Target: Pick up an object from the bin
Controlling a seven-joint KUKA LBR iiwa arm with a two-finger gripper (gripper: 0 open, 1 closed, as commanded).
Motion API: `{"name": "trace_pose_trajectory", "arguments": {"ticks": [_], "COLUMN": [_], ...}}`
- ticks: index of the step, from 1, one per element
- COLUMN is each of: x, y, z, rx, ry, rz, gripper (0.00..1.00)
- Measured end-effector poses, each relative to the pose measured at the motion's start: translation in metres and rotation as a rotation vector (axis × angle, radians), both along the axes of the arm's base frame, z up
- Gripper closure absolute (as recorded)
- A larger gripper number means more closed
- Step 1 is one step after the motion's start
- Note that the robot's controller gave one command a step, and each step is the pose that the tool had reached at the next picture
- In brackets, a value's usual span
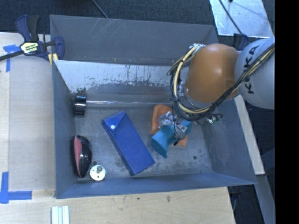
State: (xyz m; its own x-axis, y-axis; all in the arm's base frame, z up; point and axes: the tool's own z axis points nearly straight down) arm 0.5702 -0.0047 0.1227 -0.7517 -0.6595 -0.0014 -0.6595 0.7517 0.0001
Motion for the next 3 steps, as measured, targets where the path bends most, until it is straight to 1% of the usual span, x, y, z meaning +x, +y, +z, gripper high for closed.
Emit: {"name": "trace_pose_trajectory", "arguments": {"ticks": [1, 3], "x": [-0.001, 0.000], "y": [0.000, 0.000], "z": [0.013, 0.028], "rx": [0.000, 0.000], "ry": [0.004, -0.002], "rz": [-0.001, -0.003], "gripper": [1.00, 1.00]}}
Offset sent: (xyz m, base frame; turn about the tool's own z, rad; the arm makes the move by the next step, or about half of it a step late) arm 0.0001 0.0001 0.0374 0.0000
